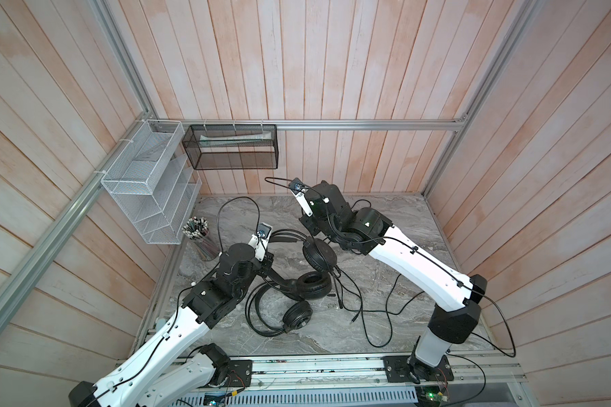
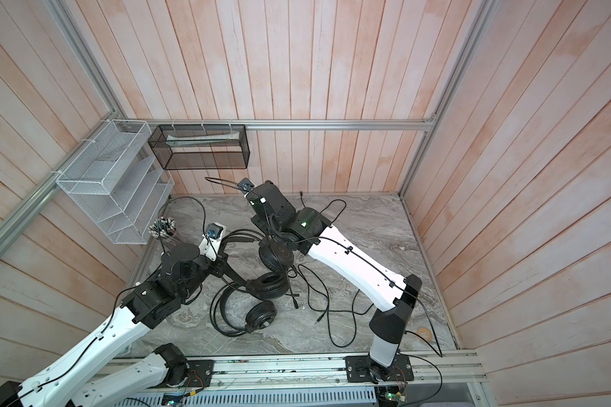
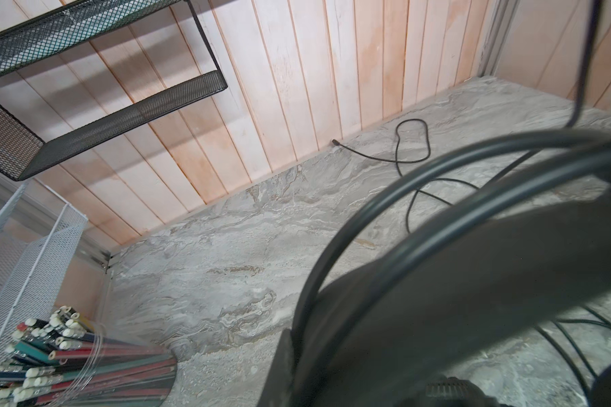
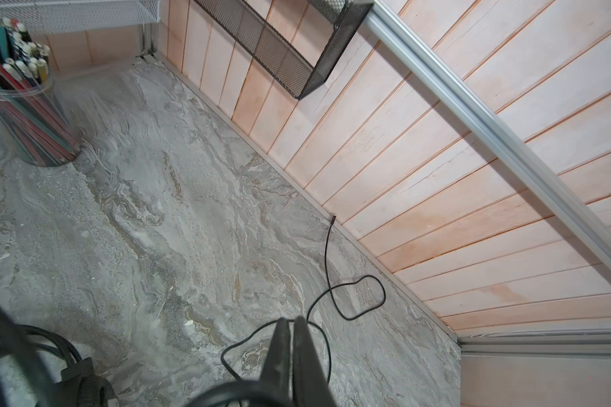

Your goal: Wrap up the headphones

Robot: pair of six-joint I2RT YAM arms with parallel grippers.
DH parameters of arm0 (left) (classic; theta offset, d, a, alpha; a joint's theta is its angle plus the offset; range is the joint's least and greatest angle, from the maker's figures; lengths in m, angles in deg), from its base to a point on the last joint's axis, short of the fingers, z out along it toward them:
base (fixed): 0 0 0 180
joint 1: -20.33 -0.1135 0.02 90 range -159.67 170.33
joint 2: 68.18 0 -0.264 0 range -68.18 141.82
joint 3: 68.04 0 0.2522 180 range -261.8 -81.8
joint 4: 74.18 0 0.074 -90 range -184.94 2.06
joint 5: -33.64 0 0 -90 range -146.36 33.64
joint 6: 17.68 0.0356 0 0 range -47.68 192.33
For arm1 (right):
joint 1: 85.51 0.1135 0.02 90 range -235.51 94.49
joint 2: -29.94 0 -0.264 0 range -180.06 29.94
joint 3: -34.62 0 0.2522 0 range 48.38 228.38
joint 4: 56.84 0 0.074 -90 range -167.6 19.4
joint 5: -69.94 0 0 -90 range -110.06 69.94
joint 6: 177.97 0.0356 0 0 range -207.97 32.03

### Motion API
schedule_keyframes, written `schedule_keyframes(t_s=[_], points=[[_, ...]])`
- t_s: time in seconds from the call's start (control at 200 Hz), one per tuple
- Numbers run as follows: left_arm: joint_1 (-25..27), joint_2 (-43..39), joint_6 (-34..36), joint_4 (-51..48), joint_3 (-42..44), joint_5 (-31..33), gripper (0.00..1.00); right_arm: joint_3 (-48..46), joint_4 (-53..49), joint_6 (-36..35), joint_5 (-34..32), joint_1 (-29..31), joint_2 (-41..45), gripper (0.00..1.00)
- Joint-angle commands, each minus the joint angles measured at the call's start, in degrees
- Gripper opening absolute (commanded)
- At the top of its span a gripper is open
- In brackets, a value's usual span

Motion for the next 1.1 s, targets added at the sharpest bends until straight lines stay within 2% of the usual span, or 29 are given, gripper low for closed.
schedule_keyframes(t_s=[0.0, 0.11, 0.275, 0.29, 0.345, 0.445, 0.73, 0.855, 1.035, 1.095], points=[[0.39, -1.70, -2.91, 4.51, 0.54, -3.89, 0.00, 2.62, 0.95, 0.82, 2.15, -0.92, -0.52, 0.01], [0.39, -1.36, -4.44, 3.47, -0.28, -4.15, 0.00, 2.42, 0.13, 1.77, 1.74, -1.03, -0.96, 0.12], [0.39, 0.82, -6.88, 0.89, -3.03, -3.91, 0.00, 2.99, -1.40, 5.04, -0.02, -1.36, -1.12, 0.35], [0.39, 1.01, -6.92, 0.75, -3.16, -3.96, 0.00, 3.21, -1.70, 5.49, 0.09, -1.36, -1.07, 0.43], [0.39, 1.26, -7.09, 0.72, -3.33, -4.22, 0.00, 4.39, -3.21, 6.78, 0.94, -1.38, -1.36, 0.60], [0.39, 1.62, -7.27, 0.67, -3.53, -4.44, 0.00, 6.67, -5.73, 7.88, 0.89, -1.29, -1.91, 0.74], [-0.33, 2.65, -10.39, -2.06, -6.76, -4.57, 0.00, 6.72, -6.70, 11.64, -2.58, -1.35, 0.72, 0.76], [-2.70, 3.15, -14.84, -5.29, -10.78, -7.12, 0.00, -1.20, 1.77, 13.41, -3.26, -2.00, 9.04, 0.78], [-6.87, 1.65, -19.06, -6.86, -15.17, -13.32, 0.00, -29.22, 29.43, 16.85, -2.00, -7.31, 33.48, 0.91], [-7.13, 1.78, -20.21, -8.08, -17.32, -13.67, 0.00, -39.19, 38.94, 17.39, -0.59, -8.56, 41.50, 0.99]])
